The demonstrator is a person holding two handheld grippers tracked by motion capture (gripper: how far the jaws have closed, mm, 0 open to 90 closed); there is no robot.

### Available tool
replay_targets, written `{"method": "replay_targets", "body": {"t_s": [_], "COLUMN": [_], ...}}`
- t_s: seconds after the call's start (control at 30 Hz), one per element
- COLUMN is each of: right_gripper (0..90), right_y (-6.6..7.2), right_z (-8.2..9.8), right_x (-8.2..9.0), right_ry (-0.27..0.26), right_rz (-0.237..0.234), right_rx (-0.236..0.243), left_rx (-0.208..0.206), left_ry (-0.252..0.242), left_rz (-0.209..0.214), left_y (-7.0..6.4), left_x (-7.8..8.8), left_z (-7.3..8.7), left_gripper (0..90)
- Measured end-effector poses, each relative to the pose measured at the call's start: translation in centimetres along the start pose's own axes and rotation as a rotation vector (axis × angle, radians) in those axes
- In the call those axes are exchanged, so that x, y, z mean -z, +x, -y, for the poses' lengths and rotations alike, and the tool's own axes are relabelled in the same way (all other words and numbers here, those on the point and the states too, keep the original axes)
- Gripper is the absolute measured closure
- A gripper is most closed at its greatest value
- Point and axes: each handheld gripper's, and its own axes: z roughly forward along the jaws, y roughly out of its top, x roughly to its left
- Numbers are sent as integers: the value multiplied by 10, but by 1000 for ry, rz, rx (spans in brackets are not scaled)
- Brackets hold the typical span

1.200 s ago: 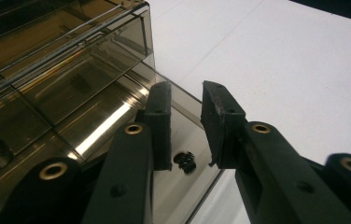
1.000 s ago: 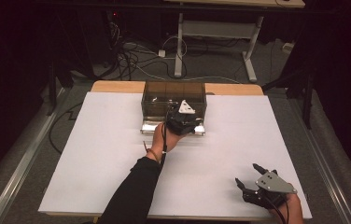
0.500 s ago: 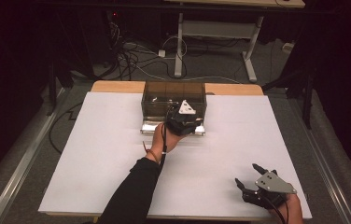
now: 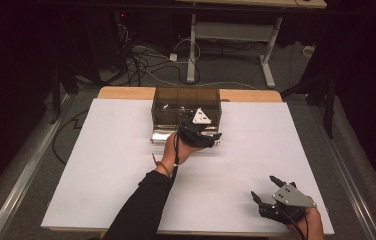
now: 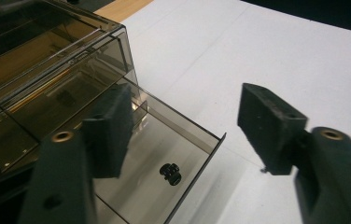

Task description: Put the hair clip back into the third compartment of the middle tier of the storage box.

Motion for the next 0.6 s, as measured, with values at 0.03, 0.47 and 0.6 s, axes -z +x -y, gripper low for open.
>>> {"method": "replay_targets", "body": {"t_s": [0.03,0.47,0.6], "right_gripper": [235,235,235], "right_y": [0,3,2], "right_z": [0,-1,-1], "right_x": [0,0,0], "right_ry": [0,-2,-3], "right_rz": [0,-1,-2], "right_rx": [3,12,7], "left_rx": [0,-33,-51], "left_ry": [-2,-21,-28], "left_rz": [-13,-4,3], "left_y": [0,-7,-10], "left_x": [-1,0,1], "left_z": [0,2,2], "left_gripper": [235,172,173]}}
